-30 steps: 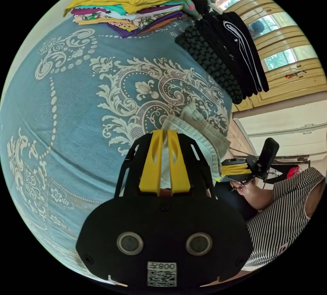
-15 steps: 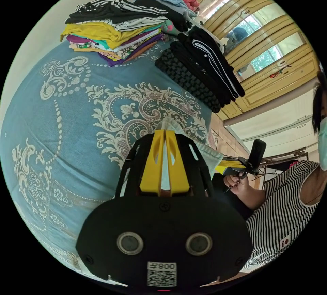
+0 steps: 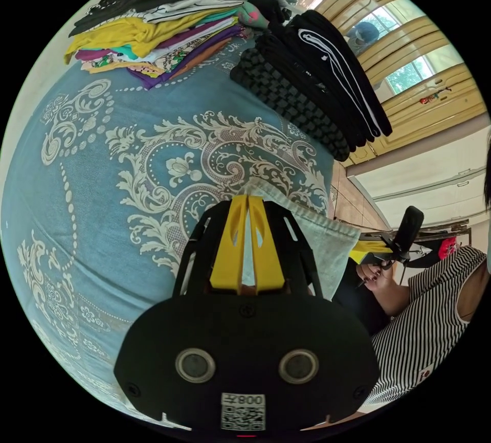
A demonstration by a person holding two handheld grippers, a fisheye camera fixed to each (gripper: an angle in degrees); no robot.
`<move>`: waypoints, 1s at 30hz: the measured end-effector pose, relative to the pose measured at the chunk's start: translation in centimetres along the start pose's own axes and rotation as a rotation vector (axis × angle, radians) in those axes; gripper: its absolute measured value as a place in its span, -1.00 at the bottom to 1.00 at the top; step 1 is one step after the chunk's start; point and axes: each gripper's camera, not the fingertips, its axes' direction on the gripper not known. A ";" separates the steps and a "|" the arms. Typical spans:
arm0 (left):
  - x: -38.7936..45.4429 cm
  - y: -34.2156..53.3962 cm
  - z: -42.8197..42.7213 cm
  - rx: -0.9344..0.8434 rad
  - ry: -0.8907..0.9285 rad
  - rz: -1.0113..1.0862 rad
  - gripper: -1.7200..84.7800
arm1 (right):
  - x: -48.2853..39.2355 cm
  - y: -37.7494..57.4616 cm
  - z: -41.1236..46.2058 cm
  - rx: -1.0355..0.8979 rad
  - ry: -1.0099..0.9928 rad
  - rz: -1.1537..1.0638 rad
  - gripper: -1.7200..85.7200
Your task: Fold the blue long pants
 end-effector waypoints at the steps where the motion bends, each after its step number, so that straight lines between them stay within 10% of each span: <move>1: -0.1 0.0 0.2 0.003 0.002 -0.005 -0.95 | 0.4 -0.2 0.0 -0.010 0.008 0.004 -0.96; 21: -0.4 4.6 2.3 0.070 0.024 -0.083 -0.94 | 11.2 -3.7 4.0 -0.277 0.110 0.148 -0.96; 30: 1.9 9.0 -0.7 0.183 -0.028 -0.051 -0.95 | 15.6 -3.3 0.8 -0.035 0.071 0.118 -0.96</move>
